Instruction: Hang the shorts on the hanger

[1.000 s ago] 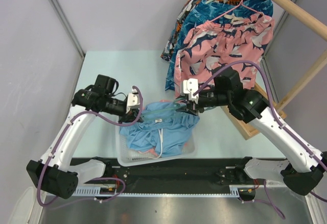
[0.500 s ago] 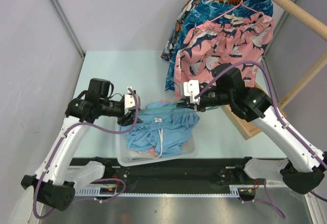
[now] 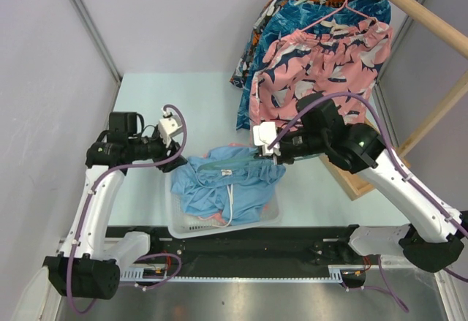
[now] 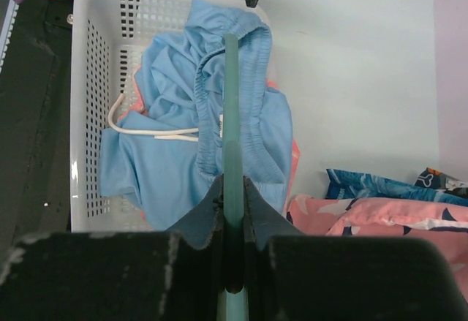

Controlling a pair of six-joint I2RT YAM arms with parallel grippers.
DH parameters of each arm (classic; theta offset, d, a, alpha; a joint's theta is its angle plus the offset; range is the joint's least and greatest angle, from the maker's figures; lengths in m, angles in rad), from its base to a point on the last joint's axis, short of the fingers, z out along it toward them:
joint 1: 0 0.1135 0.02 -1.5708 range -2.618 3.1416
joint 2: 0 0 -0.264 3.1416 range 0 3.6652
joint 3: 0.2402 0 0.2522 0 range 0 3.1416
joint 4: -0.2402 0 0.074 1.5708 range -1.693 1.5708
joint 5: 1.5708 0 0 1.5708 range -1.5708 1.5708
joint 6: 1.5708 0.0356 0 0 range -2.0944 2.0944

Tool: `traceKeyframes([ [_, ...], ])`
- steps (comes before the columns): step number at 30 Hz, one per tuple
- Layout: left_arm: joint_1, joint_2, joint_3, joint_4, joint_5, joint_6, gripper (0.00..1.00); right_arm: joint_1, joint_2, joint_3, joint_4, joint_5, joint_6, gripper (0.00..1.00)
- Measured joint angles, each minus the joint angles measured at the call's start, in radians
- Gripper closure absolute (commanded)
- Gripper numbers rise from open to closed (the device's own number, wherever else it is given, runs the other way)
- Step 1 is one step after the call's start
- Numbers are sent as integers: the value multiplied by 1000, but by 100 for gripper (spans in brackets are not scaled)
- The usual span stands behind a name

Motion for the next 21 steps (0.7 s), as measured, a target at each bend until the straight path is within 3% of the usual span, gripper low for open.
traceKeyframes([
  [14,-42,47,-119,55,-73,19,38,107,93,12,6,182,69,100],
  [17,-60,47,-139,71,-73,19,48,108,97,12,14,203,81,100],
  [18,-64,47,-140,74,-73,18,65,108,98,12,16,205,84,100],
  [21,-71,49,-140,95,-69,20,85,109,102,12,24,205,98,100],
])
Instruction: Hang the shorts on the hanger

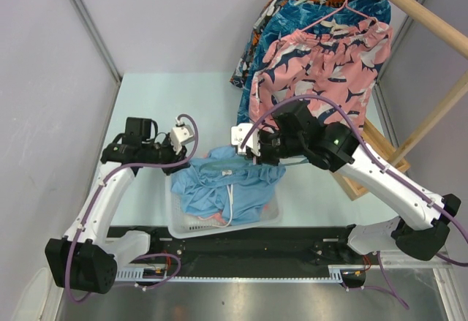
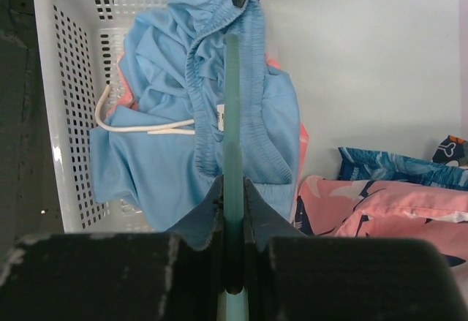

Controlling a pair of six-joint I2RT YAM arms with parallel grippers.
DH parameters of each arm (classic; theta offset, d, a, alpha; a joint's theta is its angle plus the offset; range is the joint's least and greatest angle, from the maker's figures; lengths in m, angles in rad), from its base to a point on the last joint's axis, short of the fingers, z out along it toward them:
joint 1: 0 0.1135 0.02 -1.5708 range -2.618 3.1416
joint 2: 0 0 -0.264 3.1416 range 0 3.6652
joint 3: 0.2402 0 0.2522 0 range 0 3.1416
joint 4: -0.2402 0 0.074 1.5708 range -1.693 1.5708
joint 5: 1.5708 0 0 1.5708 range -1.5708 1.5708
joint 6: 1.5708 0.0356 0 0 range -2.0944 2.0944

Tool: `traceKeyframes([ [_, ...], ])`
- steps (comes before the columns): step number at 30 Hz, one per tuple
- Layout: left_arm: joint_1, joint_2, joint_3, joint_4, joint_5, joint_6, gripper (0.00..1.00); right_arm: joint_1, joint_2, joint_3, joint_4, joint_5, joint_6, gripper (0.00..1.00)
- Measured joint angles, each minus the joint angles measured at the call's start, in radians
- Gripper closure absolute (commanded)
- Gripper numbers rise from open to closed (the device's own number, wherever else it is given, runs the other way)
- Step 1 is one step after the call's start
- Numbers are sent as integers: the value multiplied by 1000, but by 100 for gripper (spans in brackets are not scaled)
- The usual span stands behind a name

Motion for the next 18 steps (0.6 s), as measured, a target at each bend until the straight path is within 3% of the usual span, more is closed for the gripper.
traceKeyframes([
  [3,0,-2,4,1,19,7,100,1,4,0,8,-3,14,100],
  [18,0,-111,77,-75,111,53,100,-1,56,1,83,-50,68,100],
])
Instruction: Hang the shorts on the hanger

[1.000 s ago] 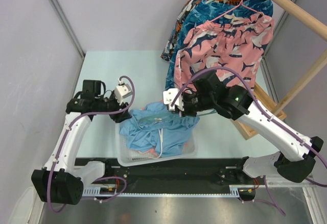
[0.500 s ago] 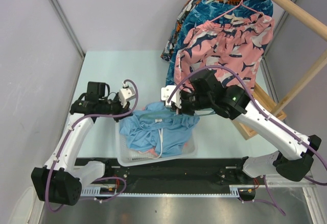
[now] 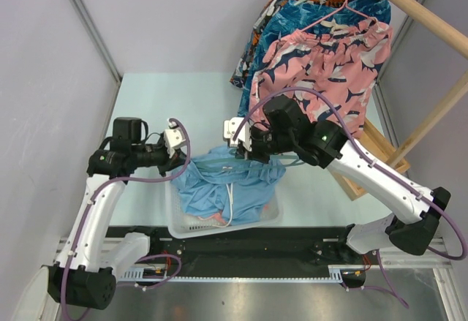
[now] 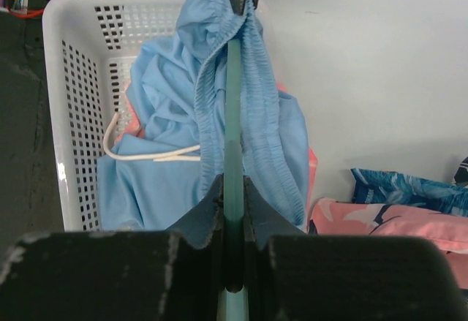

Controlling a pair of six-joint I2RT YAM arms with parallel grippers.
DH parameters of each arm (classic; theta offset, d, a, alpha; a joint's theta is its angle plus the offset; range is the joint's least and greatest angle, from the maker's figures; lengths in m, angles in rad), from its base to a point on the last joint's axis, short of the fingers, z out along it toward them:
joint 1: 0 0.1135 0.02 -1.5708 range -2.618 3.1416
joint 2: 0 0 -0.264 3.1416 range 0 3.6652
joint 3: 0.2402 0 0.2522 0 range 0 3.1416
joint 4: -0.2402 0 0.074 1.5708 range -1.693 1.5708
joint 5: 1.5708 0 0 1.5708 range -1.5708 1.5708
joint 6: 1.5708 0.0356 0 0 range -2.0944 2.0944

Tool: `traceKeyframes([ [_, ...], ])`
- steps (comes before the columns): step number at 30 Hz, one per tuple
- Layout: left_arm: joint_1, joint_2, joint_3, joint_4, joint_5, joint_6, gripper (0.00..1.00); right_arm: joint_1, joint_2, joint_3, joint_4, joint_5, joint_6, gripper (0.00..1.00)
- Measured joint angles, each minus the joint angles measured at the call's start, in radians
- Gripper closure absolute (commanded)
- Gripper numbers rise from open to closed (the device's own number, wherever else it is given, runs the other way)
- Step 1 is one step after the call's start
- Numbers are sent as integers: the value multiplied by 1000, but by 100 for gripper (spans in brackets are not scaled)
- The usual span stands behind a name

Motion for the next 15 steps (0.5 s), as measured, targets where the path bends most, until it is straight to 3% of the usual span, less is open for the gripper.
traceKeyframes([
  [12,-27,-13,95,-34,51,25,97,-42,27,0,139,-107,58,100],
  [15,-51,-9,102,-22,53,22,79,-41,39,0,164,-127,68,100],
])
